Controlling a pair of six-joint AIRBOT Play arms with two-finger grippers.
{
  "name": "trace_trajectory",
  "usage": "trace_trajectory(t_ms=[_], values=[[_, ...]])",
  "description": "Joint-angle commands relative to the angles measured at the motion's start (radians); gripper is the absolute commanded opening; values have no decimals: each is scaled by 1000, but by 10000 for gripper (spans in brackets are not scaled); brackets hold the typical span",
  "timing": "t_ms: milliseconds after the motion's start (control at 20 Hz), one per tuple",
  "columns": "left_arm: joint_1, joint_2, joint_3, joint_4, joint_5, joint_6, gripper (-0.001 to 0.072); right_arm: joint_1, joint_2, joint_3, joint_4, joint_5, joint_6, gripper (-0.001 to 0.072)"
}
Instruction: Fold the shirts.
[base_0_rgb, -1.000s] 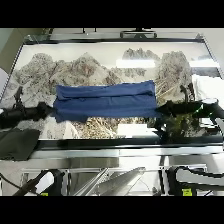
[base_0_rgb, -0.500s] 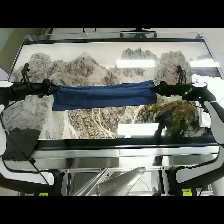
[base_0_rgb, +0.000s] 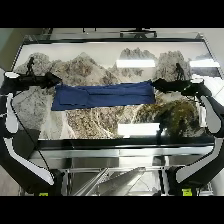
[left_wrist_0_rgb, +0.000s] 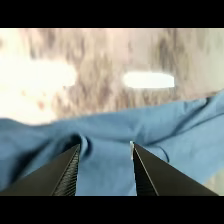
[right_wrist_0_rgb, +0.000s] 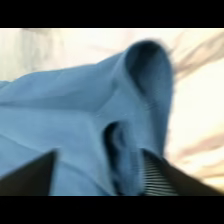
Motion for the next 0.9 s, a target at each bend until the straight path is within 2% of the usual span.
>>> trace_trajectory(t_ms=[0,150,200,250,300,500,600,700,850], values=[[43,-29,176,32,-63,-34,348,-51,-3,71,-95,33,64,642],[62,-27,280,28,-197,-71,345,-45,-36,71,-98,60,64,642],[62,-24,291,28,-230,-95,306,-39,-55,71,-97,72,64,643],[61,-11,277,27,-250,-108,114,-31,-72,72,-98,81,64,642],[53,3,251,27,-258,-104,7,-19,-90,73,-97,93,68,641],[-7,23,201,29,-289,-104,7,42,-140,92,-97,100,84,629],[-69,22,201,29,-289,-104,7,64,-156,113,-93,100,106,403],[-142,17,201,32,-281,-104,6,69,-153,139,-83,118,108,23],[-288,-21,201,102,-201,-132,6,69,-125,206,-79,200,143,26]])
